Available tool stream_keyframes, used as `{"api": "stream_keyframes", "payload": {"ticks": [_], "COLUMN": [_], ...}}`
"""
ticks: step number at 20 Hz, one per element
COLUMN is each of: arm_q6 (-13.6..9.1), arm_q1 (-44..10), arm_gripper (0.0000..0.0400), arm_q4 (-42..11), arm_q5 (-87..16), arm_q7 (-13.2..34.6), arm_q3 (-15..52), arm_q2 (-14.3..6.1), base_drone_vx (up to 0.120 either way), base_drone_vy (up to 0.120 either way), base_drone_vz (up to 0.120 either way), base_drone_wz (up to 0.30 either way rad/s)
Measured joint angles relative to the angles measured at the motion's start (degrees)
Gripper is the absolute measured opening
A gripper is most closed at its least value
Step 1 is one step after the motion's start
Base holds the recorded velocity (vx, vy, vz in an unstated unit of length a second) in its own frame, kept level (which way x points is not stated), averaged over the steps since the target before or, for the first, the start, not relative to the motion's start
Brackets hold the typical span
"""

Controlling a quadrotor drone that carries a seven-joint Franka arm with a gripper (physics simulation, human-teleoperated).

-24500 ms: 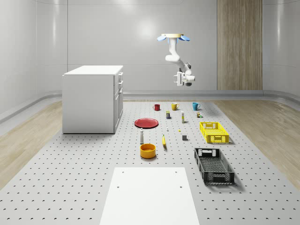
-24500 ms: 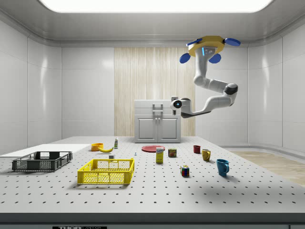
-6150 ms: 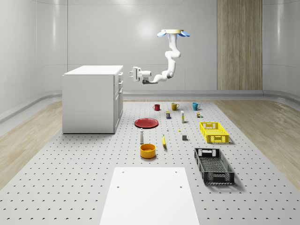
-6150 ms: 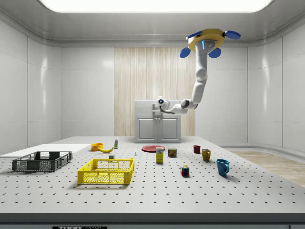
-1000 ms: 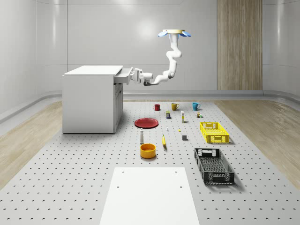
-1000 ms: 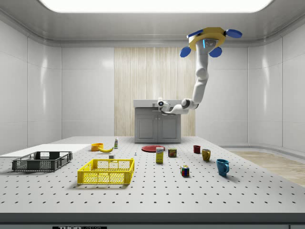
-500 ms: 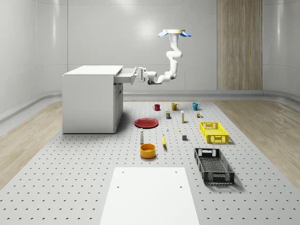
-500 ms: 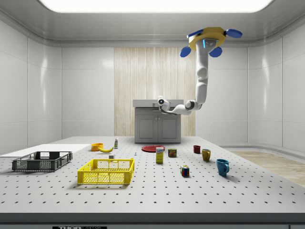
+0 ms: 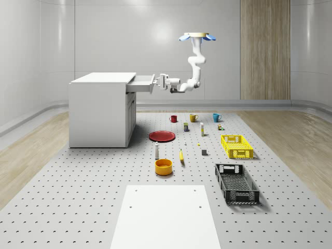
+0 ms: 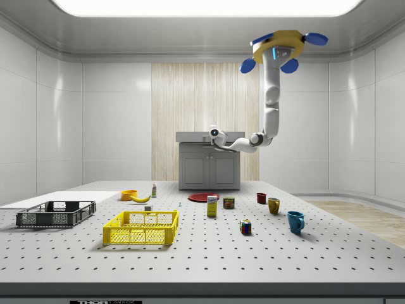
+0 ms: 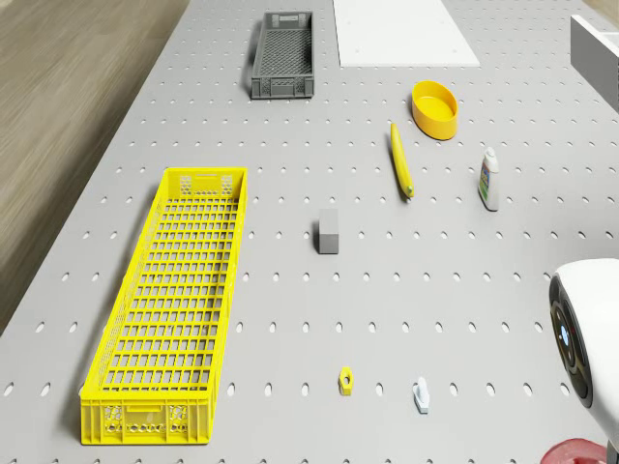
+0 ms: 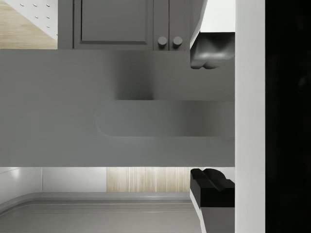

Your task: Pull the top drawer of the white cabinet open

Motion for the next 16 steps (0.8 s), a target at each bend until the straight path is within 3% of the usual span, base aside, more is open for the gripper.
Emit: {"api": "stream_keyframes", "payload": {"ticks": [3,7,11,16], "arm_q6": [0.0,0.1,0.1,0.2], "arm_q1": [-4.5,-13.3,-26.1,-42.9], "arm_gripper": [0.0304,0.0305,0.0305,0.0305], "arm_q4": [-0.3,-0.5,-0.6,-0.6], "arm_q5": [0.2,0.4,0.4,0.4], "arm_q7": [-0.2,-0.3,-0.4,-0.4], "arm_q3": [4.0,12.3,24.7,41.2], "arm_q2": [-0.2,-0.3,-0.3,-0.3], "base_drone_vx": [0.0,0.0,0.0,0.0], "base_drone_vy": [-0.067,0.04,0.12,0.008], "base_drone_vz": [0.0,0.0,0.0,0.0], "base_drone_wz": [0.0,0.0,0.0,0.0]}}
